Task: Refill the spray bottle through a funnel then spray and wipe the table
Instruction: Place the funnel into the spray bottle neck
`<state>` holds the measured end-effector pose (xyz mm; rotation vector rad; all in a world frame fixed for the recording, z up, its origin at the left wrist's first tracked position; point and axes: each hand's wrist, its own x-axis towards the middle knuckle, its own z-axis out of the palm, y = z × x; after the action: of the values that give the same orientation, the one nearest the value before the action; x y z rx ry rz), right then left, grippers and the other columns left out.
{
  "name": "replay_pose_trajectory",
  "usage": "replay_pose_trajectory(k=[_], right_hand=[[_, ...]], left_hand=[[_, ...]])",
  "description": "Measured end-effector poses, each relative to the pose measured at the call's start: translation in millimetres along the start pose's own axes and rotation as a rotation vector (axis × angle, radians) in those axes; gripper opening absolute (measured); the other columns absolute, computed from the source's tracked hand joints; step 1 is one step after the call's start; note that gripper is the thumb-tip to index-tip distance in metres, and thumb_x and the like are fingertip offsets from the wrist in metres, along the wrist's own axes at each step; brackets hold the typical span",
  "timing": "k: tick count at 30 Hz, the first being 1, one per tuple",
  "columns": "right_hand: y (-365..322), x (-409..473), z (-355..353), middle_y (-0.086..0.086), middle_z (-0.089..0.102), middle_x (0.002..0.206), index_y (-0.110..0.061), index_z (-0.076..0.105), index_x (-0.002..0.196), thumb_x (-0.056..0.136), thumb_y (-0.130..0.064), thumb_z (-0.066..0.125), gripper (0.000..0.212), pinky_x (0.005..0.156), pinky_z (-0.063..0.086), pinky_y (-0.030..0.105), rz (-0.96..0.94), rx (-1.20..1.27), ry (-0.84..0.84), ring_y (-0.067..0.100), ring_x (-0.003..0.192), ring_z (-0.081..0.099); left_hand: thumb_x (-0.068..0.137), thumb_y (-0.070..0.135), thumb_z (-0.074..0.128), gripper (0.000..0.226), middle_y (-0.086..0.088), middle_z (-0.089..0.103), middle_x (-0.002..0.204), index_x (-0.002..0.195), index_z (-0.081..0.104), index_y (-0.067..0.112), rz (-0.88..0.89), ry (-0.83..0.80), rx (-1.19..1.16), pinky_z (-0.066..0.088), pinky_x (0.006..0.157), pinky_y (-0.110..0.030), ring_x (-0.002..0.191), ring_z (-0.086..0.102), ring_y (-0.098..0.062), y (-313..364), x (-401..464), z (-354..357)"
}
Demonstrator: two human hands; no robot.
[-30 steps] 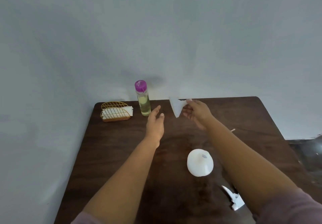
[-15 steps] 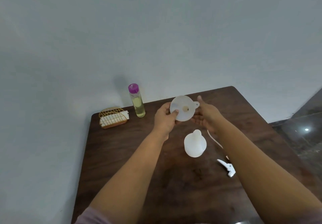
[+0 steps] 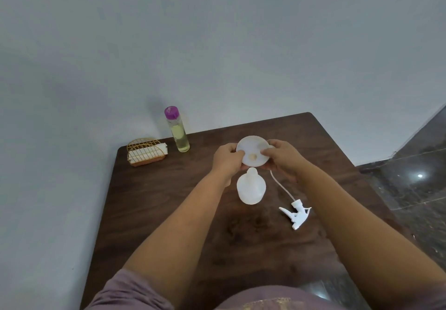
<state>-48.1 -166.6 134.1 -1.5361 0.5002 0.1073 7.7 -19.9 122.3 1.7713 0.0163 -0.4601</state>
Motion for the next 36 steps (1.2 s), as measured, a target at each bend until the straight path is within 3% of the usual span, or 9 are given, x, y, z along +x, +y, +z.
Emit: replay_pose_trajectory(k=[2, 4, 8, 13, 17, 20, 25, 30, 36], right_hand=[[4, 4, 1, 0.011, 0.063, 0.11, -0.01, 0.056, 0.119, 0.097, -0.016, 0.051, 0.024, 0.067, 0.059, 0.03, 0.006, -0.025, 0.033, 0.022, 0.091, 0.067], [7, 9, 3, 0.009, 0.062, 0.112, -0.013, 0.058, 0.119, 0.097, -0.024, 0.052, 0.025, 0.075, 0.06, 0.036, 0.027, -0.064, 0.075, 0.024, 0.095, 0.065], [14, 14, 6, 0.006, 0.062, 0.109, -0.019, 0.058, 0.111, 0.097, -0.03, 0.052, 0.019, 0.078, 0.059, 0.037, 0.036, -0.167, 0.107, 0.023, 0.093, 0.064], [16, 19, 8, 0.006, 0.061, 0.108, -0.02, 0.057, 0.106, 0.098, -0.029, 0.05, 0.014, 0.075, 0.06, 0.034, 0.013, -0.235, 0.126, 0.024, 0.092, 0.065], [17, 21, 10, 0.006, 0.06, 0.11, -0.015, 0.058, 0.113, 0.098, -0.029, 0.048, 0.022, 0.068, 0.059, 0.03, 0.011, -0.277, 0.148, 0.023, 0.091, 0.065], [21, 23, 9, 0.008, 0.061, 0.112, -0.012, 0.059, 0.117, 0.098, -0.028, 0.048, 0.027, 0.075, 0.06, 0.037, 0.034, -0.254, 0.139, 0.024, 0.09, 0.066], [25, 28, 9, 0.007, 0.062, 0.11, -0.016, 0.06, 0.111, 0.098, -0.03, 0.047, 0.023, 0.077, 0.06, 0.036, 0.013, -0.304, 0.167, 0.022, 0.09, 0.065], [31, 33, 5, 0.003, 0.062, 0.108, -0.013, 0.059, 0.12, 0.098, -0.029, 0.046, 0.03, 0.074, 0.059, 0.032, 0.033, -0.437, 0.17, 0.019, 0.083, 0.065], [38, 35, 5, 0.005, 0.062, 0.112, -0.013, 0.059, 0.119, 0.099, -0.029, 0.045, 0.029, 0.077, 0.059, 0.032, 0.034, -0.475, 0.174, 0.02, 0.084, 0.064]], left_hand=[[0.099, 0.024, 0.052, 0.015, -0.004, 0.064, 0.103, 0.109, 0.06, 0.015, -0.097, -0.022, -0.093, 0.059, 0.068, -0.027, 0.088, 0.067, -0.018, 0, -1, 0], [0.101, 0.033, 0.049, 0.023, -0.001, 0.063, 0.098, 0.114, 0.058, 0.017, -0.126, -0.035, -0.054, 0.058, 0.075, -0.027, 0.088, 0.064, -0.016, -3, 1, 1], [0.101, 0.035, 0.047, 0.033, -0.004, 0.063, 0.102, 0.125, 0.057, 0.015, -0.187, -0.033, -0.041, 0.057, 0.089, -0.032, 0.1, 0.065, -0.021, -16, 4, 3], [0.101, 0.038, 0.046, 0.036, -0.007, 0.065, 0.106, 0.128, 0.055, 0.016, -0.219, -0.038, -0.094, 0.056, 0.092, -0.035, 0.101, 0.066, -0.023, -21, 3, 6], [0.102, 0.036, 0.046, 0.036, -0.005, 0.062, 0.108, 0.131, 0.05, 0.016, -0.255, -0.056, -0.149, 0.058, 0.089, -0.033, 0.096, 0.067, -0.021, -22, 2, 9], [0.101, 0.034, 0.047, 0.037, -0.008, 0.06, 0.119, 0.133, 0.049, 0.016, -0.264, -0.047, -0.162, 0.058, 0.088, -0.033, 0.099, 0.066, -0.021, -23, 2, 11], [0.101, 0.031, 0.047, 0.037, -0.009, 0.057, 0.128, 0.135, 0.049, 0.015, -0.234, -0.018, -0.123, 0.058, 0.084, -0.03, 0.104, 0.063, -0.022, -25, 4, 14], [0.099, 0.014, 0.052, 0.029, -0.007, 0.053, 0.132, 0.128, 0.05, 0.019, -0.178, -0.005, 0.005, 0.057, 0.074, -0.026, 0.11, 0.058, -0.023, -30, 7, 16], [0.093, 0.007, 0.059, 0.042, -0.005, 0.054, 0.13, 0.13, 0.048, 0.023, -0.123, 0.022, 0.1, 0.057, 0.08, -0.03, 0.11, 0.056, -0.023, -35, 12, 19]])
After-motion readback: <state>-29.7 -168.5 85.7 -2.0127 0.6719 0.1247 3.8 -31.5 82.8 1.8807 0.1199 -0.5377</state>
